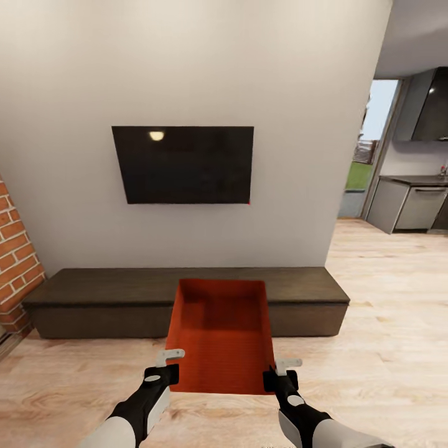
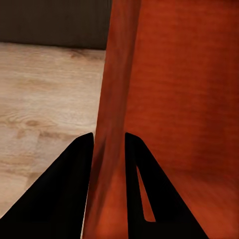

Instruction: Move the two storage containers from the living room to the garage. In the garage, place one container on the floor and stack the other container on top of it (either order is fine).

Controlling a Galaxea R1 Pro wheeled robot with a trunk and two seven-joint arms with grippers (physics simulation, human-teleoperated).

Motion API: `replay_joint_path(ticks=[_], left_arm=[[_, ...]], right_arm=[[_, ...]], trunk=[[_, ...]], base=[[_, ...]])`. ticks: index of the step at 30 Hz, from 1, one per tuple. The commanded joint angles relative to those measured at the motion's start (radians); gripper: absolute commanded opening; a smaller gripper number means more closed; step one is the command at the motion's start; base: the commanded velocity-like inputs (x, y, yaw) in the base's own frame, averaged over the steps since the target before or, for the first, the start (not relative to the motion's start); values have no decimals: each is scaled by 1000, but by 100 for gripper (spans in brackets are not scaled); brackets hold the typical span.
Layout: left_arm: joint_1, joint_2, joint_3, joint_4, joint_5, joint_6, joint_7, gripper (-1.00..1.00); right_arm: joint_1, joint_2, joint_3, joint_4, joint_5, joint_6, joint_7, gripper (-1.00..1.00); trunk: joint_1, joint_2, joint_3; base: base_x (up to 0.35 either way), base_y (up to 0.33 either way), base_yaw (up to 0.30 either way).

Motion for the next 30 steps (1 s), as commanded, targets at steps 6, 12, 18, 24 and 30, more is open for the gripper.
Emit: replay_joint_path(ticks=[6, 12, 18, 24, 30], left_arm=[[0, -1, 4, -1, 12, 6, 6, -100], [0, -1, 4, -1, 11, 5, 12, -100], [0, -1, 4, 0, 10, 3, 12, -100], [0, -1, 4, 0, 11, 3, 12, -100], [0, -1, 4, -1, 10, 1, 12, -100]], right_arm=[[-1, 0, -15, 0, -14, -6, -9, -100], [-1, 0, -15, 0, -14, -6, -9, -100], [-1, 1, -15, 0, -14, -6, -9, -100], [-1, 1, -15, 0, -14, -6, -9, -100], [-1, 0, -15, 0, -15, -3, -9, -100]], trunk=[[0, -1, 2], [0, -1, 5], [0, -1, 8], [0, -1, 11], [0, -1, 13]], base=[[0, 0, -281], [0, 0, -281], [0, 0, -281], [0, 0, -281], [0, 0, -281]])
